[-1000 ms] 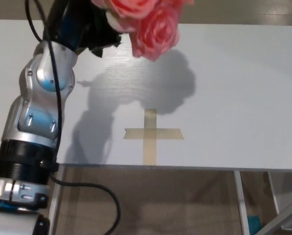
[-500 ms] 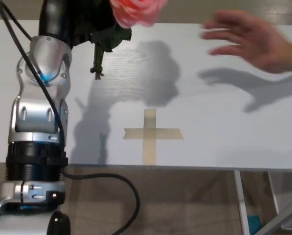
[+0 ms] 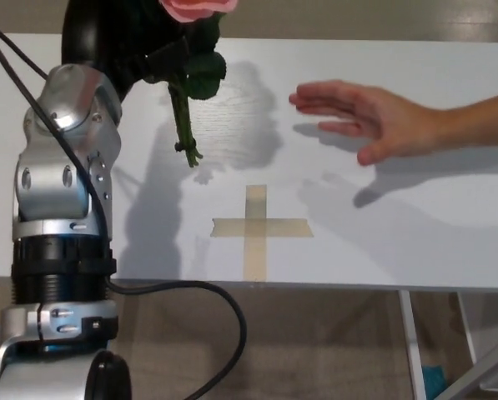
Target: Use the left hand to pick up the rose and passes it to a human.
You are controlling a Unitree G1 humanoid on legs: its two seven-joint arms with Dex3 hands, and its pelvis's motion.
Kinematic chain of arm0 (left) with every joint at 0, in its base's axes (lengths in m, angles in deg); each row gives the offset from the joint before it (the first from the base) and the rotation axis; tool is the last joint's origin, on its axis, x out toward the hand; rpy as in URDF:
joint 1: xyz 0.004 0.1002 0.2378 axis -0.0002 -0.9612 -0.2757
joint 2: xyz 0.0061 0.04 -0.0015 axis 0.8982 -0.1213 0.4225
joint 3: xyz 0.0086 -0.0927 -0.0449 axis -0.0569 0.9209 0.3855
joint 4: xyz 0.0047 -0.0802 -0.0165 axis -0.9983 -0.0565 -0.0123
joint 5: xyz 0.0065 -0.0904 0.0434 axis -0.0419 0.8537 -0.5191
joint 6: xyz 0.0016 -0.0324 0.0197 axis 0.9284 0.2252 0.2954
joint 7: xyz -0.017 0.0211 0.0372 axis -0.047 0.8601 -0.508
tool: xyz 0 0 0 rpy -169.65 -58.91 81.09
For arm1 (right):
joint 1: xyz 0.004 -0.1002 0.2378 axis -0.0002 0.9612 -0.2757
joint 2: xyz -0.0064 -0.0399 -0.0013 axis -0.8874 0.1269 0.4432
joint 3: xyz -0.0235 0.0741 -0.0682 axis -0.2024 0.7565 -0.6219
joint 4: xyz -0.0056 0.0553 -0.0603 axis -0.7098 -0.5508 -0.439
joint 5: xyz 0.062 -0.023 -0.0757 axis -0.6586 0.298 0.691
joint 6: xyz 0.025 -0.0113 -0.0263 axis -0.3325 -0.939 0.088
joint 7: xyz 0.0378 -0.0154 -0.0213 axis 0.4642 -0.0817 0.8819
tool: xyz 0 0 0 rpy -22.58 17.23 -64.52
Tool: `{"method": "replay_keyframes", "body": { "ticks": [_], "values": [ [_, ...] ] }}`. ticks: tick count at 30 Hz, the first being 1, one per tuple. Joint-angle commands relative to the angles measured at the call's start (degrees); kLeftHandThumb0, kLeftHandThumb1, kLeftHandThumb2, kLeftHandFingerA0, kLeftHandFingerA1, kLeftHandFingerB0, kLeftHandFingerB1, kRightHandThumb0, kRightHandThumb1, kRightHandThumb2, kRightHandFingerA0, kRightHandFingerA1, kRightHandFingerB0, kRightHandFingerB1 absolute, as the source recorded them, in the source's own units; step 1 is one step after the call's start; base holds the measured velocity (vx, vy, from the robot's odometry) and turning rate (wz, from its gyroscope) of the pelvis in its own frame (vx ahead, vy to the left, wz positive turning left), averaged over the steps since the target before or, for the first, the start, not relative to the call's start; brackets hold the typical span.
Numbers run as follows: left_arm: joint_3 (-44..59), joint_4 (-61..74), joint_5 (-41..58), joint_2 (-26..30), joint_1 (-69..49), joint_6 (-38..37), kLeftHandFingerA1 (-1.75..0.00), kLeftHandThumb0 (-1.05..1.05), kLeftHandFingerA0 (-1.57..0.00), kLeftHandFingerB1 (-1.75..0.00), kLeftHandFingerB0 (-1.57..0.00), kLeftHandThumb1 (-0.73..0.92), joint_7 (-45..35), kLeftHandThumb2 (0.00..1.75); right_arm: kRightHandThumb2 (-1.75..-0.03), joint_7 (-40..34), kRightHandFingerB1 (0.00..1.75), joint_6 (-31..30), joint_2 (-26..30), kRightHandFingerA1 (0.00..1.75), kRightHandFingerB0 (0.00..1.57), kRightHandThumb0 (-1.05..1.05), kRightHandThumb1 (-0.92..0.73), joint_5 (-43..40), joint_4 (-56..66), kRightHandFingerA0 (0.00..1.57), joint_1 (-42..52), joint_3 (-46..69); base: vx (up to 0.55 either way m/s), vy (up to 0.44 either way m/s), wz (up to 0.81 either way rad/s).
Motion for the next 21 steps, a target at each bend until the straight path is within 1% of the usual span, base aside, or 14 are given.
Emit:
{"method": "replay_keyframes", "body": {
  "ticks": [1, 7, 17, 18, 21],
  "values": [
    [-1.01, -0.1, 1.47, 0.97, 0.48, 1.65, -1.44, -0.17, -0.98, -1.14, -0.8, 0.74, 0.55, 0.8, -0.65, 0.86, 0.35, -0.49, 0.49, 0.45, 0.5, -0.56, -0.77, -0.49, -0.08, 0.63, 0.13, 0.47, 0.0, 0.0, 0.0],
    [-1.69, -0.7, 1.84, 1.52, 0.31, 1.11, -1.44, -0.17, -0.98, -1.14, -0.81, 0.73, 0.35, 0.8, -0.65, 0.67, 0.35, -1.05, 0.41, 0.45, 0.49, -0.56, -0.77, -0.19, -0.07, 0.63, 0.0, 0.35, 0.0, 0.0, 0.0],
    [-4.2, -0.41, 1.5, 0.71, -0.74, -0.17, -1.41, -0.18, -0.97, -1.13, -0.81, 0.73, 0.19, 0.8, -0.64, 1.08, 0.35, -1.11, 0.39, 0.45, 0.5, -0.56, -0.77, -0.28, -0.01, 0.64, 0.02, 0.37, 0.0, 0.0, 0.0],
    [-5.05, -0.24, 1.15, 0.23, -1.02, -0.36, -1.39, -0.15, -0.93, -1.15, -0.79, 0.76, 0.31, 0.77, -0.64, 1.16, 0.35, -1.08, 0.38, 0.45, 0.5, -0.56, -0.77, -0.29, 0.01, 0.64, 0.02, 0.37, 0.0, 0.0, 0.0],
    [-6.38, 0.06, 0.69, -0.42, -1.46, -0.64, -1.39, -0.15, -0.93, -1.15, -0.79, 0.76, 0.55, 0.77, -0.64, 1.29, 0.35, -1.03, 0.35, 0.45, 0.5, -0.56, -0.77, -0.3, 0.05, 0.64, 0.01, 0.37, 0.0, 0.0, 0.0]
  ]
}}
